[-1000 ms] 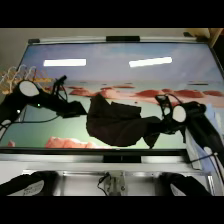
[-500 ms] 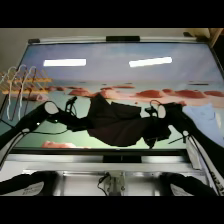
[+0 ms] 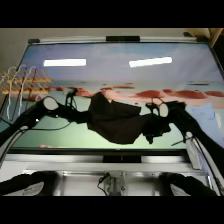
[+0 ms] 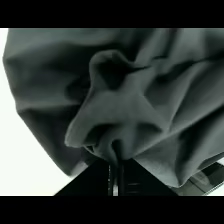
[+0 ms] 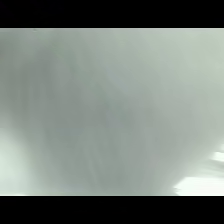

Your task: Fold the shirts.

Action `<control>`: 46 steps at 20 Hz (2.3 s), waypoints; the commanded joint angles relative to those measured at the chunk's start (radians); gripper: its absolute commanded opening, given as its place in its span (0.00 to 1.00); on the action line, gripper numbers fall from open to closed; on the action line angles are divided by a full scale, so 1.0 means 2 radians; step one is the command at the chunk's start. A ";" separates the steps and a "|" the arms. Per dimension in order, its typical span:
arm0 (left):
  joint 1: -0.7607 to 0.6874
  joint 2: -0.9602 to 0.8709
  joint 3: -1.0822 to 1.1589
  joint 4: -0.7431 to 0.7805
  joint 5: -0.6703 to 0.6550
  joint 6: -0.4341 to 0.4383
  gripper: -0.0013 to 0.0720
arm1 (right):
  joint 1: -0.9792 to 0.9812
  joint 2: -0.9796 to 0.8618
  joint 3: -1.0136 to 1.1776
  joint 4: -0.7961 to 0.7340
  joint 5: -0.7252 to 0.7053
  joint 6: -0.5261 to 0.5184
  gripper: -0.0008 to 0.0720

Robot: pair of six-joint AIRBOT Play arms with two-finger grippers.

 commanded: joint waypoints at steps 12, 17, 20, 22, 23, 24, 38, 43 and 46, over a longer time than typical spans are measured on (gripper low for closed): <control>-0.012 0.266 0.416 0.274 -0.126 -0.075 0.07 | 0.000 0.351 0.287 -0.014 0.060 0.043 0.12; -0.012 0.191 0.284 0.256 -0.146 -0.075 0.07 | 0.000 0.316 0.153 -0.020 0.137 0.076 0.12; -0.012 0.111 0.175 0.249 -0.057 -0.073 0.07 | 0.000 0.284 0.025 -0.028 0.046 0.089 0.12; -0.012 0.035 0.152 0.196 -0.004 -0.073 0.07 | 0.000 0.248 -0.041 -0.038 -0.031 0.107 0.12; -0.012 -0.009 0.153 0.154 0.007 -0.073 0.07 | 0.000 0.225 -0.059 -0.046 -0.053 0.114 0.12; -0.012 -0.046 0.155 0.121 0.017 -0.073 0.07 | 0.000 0.197 -0.068 -0.056 -0.066 0.126 0.12; 0.185 0.036 0.061 0.203 -0.314 -0.050 0.87 | 0.000 0.118 -0.069 -0.065 -0.080 0.119 0.12; 0.187 0.177 -0.246 0.105 -0.178 -0.062 0.86 | 0.000 0.118 -0.069 -0.058 -0.088 0.119 0.12; 0.187 0.198 -0.322 0.067 -0.103 -0.055 0.86 | 0.000 0.118 -0.069 -0.050 -0.087 0.113 0.12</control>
